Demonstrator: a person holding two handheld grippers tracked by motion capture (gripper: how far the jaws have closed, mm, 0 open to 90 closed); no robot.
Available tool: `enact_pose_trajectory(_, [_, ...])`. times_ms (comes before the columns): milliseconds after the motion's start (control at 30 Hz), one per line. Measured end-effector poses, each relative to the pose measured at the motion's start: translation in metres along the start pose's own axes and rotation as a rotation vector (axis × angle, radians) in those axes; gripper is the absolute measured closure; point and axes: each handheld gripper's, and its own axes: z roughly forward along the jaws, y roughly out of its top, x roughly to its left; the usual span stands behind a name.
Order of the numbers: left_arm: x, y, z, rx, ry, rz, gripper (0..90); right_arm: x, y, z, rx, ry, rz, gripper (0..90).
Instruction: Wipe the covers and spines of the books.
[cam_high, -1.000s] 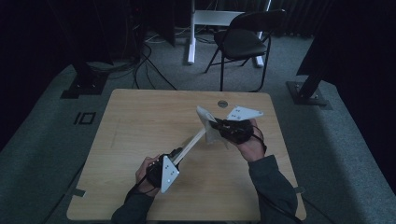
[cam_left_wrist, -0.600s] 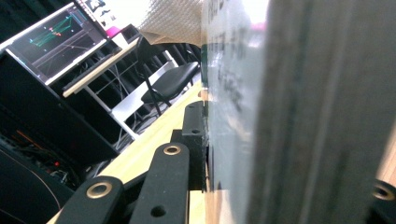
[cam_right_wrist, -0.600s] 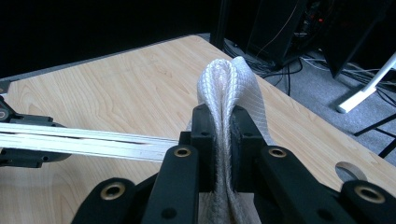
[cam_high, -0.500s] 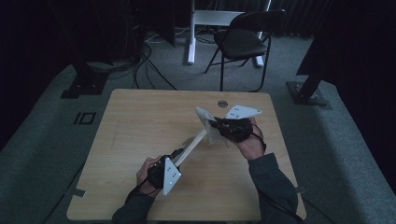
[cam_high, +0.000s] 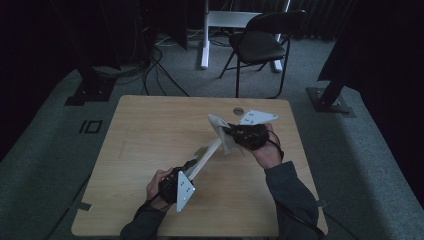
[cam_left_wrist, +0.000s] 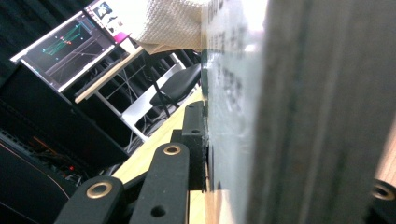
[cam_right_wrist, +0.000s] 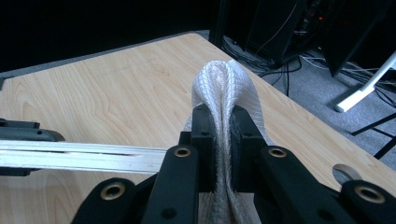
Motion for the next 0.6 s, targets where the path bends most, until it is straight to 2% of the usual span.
enact_pose_trajectory(300, [-0.0036, 0.0010, -0.0004, -0.007, 0.011, 0.027, 77.7, -0.0037, -0.0002, -0.0023, -0.003, -0.012, 0.009, 82.5])
enact_pose_trajectory(600, [-0.0063, 0.0018, -0.0008, -0.017, 0.016, 0.029, 77.7, -0.0100, 0.0023, -0.0052, -0.007, -0.026, 0.011, 82.5])
